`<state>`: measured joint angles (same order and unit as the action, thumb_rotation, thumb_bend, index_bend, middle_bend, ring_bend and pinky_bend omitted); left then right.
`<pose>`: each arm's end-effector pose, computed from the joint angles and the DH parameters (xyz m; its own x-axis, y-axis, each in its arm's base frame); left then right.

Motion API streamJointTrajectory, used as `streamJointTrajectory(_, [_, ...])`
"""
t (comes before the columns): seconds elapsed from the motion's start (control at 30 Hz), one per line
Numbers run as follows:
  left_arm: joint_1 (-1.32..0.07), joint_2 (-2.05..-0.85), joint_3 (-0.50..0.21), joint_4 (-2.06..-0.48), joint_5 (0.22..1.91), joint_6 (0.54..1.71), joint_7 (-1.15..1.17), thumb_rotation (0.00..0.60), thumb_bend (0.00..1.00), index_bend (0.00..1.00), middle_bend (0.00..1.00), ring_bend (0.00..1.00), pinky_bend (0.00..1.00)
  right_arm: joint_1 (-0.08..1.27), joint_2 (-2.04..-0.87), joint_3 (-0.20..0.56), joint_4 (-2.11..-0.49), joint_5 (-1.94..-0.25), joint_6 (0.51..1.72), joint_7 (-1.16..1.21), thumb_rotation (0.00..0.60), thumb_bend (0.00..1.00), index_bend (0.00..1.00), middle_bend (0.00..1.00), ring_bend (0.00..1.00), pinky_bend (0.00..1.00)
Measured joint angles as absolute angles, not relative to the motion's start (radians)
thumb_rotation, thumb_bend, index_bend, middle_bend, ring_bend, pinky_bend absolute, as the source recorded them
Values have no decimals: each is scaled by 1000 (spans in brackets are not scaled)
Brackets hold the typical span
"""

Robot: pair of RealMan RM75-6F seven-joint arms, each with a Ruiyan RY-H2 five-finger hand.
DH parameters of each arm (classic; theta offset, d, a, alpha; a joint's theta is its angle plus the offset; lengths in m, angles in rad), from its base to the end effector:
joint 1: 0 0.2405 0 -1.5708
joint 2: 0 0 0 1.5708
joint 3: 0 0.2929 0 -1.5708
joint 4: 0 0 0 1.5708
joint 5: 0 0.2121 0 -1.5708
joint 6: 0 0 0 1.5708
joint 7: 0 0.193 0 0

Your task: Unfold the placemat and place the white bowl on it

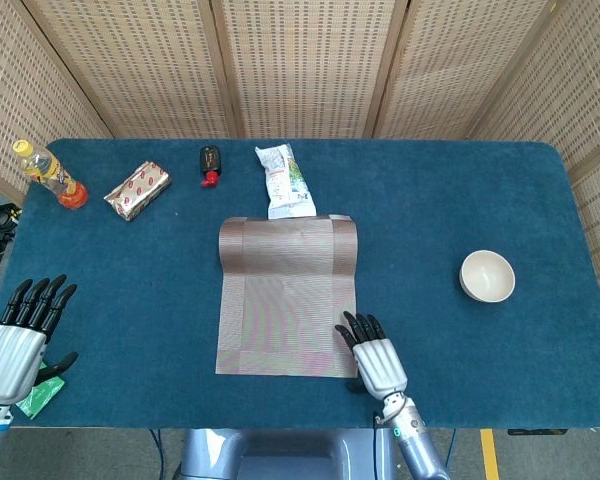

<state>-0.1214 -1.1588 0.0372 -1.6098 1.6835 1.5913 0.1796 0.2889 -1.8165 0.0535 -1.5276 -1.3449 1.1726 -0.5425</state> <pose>-0.3022 0.2221 0.1496 0.5177 -0.0665 0.8530 0.8276 -0.2140 -0.5190 -0.2030 -0.2569 -0.1104 0.3584 -0.3081 0.8812 -0.9243 -0.2495 0.2887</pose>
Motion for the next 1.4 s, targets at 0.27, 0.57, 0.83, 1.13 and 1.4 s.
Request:
streamJointTrajectory(0.27, [-119, -1160, 36, -1609, 1692, 1587, 177, 600, 36, 0, 0, 0, 0, 296, -1844, 45, -1459, -1380, 1199, -528, 600, 316, 228, 0, 0, 0])
streamJointTrajectory(0.57, [-117, -1161, 34, -1610, 1699, 1582, 175, 600, 37, 0, 0, 0, 0, 305, -1868, 31, -1381, -1484, 1265, -428, 600, 521, 246, 0, 0, 0])
streamJointTrajectory(0.83, [-116, -1162, 32, -1610, 1699, 1575, 175, 600, 37, 0, 0, 0, 0, 308, -1869, 25, -1358, -1497, 1272, -387, 600, 511, 281, 0, 0, 0])
streamJointTrajectory(1.13, [-114, -1162, 30, -1609, 1702, 1571, 172, 600, 38, 0, 0, 0, 0, 309, -1883, 24, -1323, -1515, 1286, -319, 600, 397, 569, 147, 0, 21])
streamJointTrajectory(1.4, [-114, -1164, 27, -1608, 1697, 1561, 176, 600, 38, 0, 0, 0, 0, 306, -1897, 18, -1289, -1530, 1301, -286, 600, 391, 628, 187, 0, 26])
